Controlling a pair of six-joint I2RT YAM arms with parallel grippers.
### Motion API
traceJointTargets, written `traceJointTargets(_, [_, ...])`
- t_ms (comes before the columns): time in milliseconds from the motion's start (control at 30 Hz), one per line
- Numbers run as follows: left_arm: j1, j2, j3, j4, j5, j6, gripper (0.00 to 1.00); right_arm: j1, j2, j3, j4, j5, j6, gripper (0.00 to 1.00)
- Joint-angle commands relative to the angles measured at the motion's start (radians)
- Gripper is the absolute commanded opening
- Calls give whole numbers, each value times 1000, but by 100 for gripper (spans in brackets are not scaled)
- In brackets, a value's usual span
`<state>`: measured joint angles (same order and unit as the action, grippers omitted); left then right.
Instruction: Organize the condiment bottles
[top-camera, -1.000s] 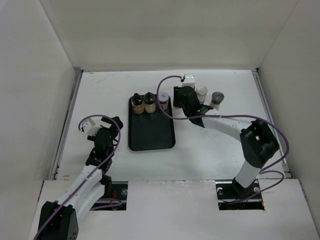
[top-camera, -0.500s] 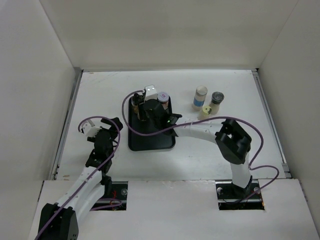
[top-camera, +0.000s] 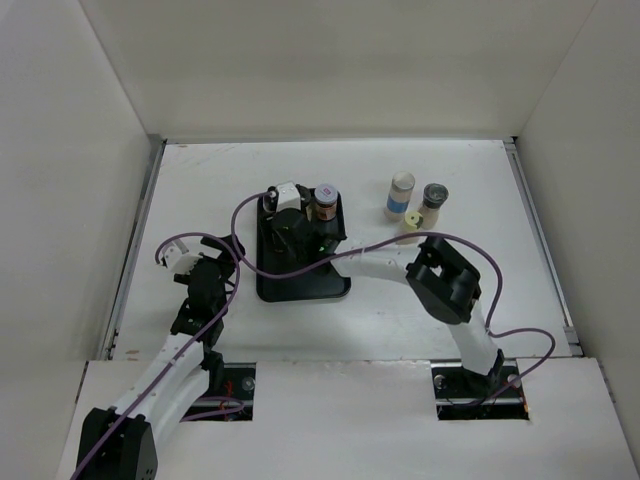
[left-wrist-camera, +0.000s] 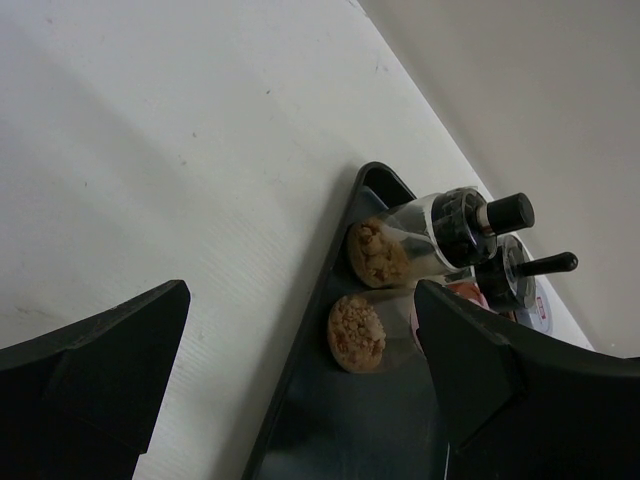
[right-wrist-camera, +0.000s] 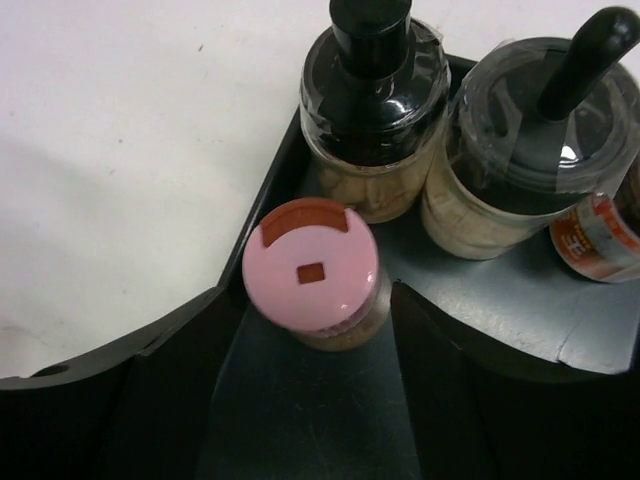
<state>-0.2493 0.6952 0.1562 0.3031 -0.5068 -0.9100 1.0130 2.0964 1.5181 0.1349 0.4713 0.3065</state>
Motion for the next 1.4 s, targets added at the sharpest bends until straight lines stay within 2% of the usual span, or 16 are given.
traceJointTargets(0, [6,-11,-14,36,5,-10,100,12,-71,-2,31,-11,31,75])
traceJointTargets(100, [6,-10,-12,36,7,-10,100,12,-168,-65,40,-10,28,78])
traceJointTargets(200, [6,-19,-14,36,8,-9,100,-6,-297,-188,72,4,36,76])
traceJointTargets(300, [5,-14,-14,36,8,-10,100,-53,-447,-341,107,64,60,65])
traceJointTargets(400, [-1,-16,-12,36,14,-10,100,-142,-625,-516,135,133,85,41])
traceJointTargets(467, [0,-20,-12,36,14,-10,100,-230,-715,-597,96,156,100,32])
traceJointTargets(533, [0,-19,-12,39,14,-10,100,-309,-780,-647,14,180,115,33])
traceJointTargets(600, [2,-17,-12,42,16,-10,100,-375,-817,-686,-38,207,109,40])
traceJointTargets(700, [2,-19,-15,47,21,-10,100,-452,-808,-713,-81,201,95,70])
traceJointTargets(767, [5,-13,-15,48,21,-12,100,-478,-777,-714,-81,181,94,78])
traceJointTargets(900, [5,-5,-14,53,21,-9,100,-514,-708,-694,-60,112,88,81])
traceJointTargets(1000, [9,-10,-15,54,19,-9,100,-529,-648,-656,-50,101,68,79])
traceJointTargets(1167, [6,3,-12,57,21,-10,100,-540,-564,-605,-63,98,55,69])
traceJointTargets(1367, [5,10,-10,60,21,-12,100,-534,-576,-607,-63,116,66,42])
